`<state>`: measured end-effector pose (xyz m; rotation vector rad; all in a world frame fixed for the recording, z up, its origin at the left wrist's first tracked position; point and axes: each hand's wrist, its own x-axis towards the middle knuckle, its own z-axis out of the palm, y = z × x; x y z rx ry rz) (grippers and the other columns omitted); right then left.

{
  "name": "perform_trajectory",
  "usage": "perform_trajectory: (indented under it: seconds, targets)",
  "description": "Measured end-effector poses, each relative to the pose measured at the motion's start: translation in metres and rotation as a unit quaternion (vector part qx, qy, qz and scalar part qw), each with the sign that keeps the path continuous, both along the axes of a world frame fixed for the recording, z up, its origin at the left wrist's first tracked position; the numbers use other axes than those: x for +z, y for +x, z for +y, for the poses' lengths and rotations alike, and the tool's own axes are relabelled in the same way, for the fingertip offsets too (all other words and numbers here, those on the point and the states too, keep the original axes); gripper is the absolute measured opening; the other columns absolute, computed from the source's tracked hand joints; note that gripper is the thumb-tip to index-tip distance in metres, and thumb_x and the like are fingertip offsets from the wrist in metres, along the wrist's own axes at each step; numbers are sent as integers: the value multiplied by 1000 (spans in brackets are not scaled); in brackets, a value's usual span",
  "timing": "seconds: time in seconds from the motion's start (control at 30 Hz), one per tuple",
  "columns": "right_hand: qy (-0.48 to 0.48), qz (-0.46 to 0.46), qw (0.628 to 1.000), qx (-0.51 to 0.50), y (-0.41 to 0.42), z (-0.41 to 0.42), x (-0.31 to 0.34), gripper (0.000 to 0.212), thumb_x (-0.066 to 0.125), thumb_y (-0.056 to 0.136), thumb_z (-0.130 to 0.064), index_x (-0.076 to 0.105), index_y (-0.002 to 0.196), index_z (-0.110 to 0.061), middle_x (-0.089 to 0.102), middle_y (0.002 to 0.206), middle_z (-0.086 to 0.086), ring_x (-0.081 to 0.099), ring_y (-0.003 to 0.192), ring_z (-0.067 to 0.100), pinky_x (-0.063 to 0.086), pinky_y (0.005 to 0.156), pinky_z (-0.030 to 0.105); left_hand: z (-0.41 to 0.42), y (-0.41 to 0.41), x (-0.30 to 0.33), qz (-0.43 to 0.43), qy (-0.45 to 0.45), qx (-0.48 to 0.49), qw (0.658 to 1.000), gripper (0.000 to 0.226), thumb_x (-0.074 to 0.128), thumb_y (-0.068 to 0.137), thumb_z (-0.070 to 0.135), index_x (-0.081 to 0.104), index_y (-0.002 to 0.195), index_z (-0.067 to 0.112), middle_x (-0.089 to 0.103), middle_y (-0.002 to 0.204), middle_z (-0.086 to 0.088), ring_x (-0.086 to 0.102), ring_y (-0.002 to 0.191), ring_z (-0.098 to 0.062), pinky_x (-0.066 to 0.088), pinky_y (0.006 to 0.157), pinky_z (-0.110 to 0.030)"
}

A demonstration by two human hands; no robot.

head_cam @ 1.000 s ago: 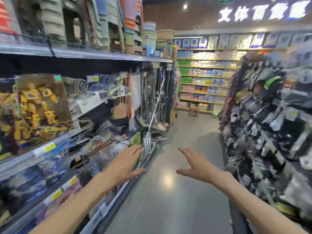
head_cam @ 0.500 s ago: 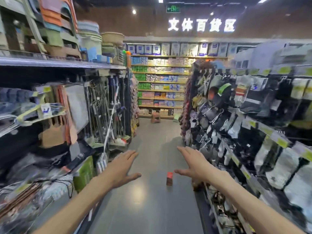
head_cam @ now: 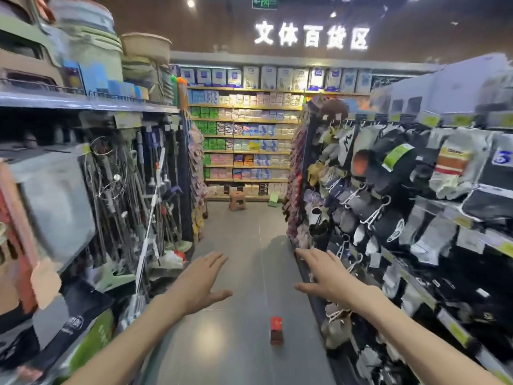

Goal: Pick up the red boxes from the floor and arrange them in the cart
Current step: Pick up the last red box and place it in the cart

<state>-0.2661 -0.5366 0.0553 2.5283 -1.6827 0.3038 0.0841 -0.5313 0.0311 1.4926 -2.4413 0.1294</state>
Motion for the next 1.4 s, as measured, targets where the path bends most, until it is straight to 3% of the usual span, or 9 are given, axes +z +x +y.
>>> perform_trajectory:
  seconds: [0.17,0.4,0.53,0.87,1.07,1.17,1.27,1.4]
  targets:
    - [13,-10,1000,-22,10,-103,-10,92,60,88,-67,19,159,-26,32,160,-4,26,148,18,17,122,46,-116,14,-15,-3,13,-8,1000,96,53,88,71,15,159,20,18,165,0,18,151,-18,10,121,-32]
    - [12,-29,998,-52,0,-265,-43,93,60,86,-70,19,158,-28,36,156,-6,30,146,17,23,120,47,-302,10,-43,-50,22,-49,997,101,39,81,82,18,158,20,25,163,-3,25,148,-22,24,121,-41]
    - [19,-50,996,-68,-9,-359,-53,94,60,87,-68,15,159,-29,35,158,-5,28,147,17,22,120,46,-414,-3,-43,-64,17,-68,996,95,52,87,72,18,158,19,27,162,-4,27,146,-22,23,121,-37]
    - [79,-80,986,-125,-42,-528,-99,96,63,85,-66,14,160,-28,32,159,-5,29,146,16,17,122,49,-631,-58,-90,-83,50,-157,983,90,58,93,58,14,159,17,17,166,-5,17,151,-24,14,123,-37]
    - [87,-83,974,-192,-65,-602,-167,96,62,82,-68,19,158,-29,38,155,-7,32,146,16,26,120,48,-752,-102,-176,-96,83,-248,961,90,59,92,58,14,159,17,21,164,-5,23,149,-27,22,121,-43]
    - [97,-83,966,-224,-71,-634,-222,97,56,81,-73,19,157,-27,36,156,-7,29,147,15,25,121,46,-802,-120,-231,-90,77,-285,951,88,60,91,56,20,158,15,25,163,-8,27,148,-28,17,122,-40]
    - [125,-85,954,-259,-75,-665,-293,102,45,76,-79,19,159,-24,34,159,-4,28,148,17,26,120,46,-845,-128,-295,-76,84,-293,949,88,60,92,55,17,159,16,22,164,-7,27,148,-27,17,120,-37]
    - [181,-110,934,-289,-75,-693,-414,102,51,74,-75,24,158,-23,37,158,-2,32,147,19,30,118,44,-880,-127,-416,-70,128,-295,944,91,57,92,58,12,160,18,20,165,-6,21,151,-27,18,122,-38]
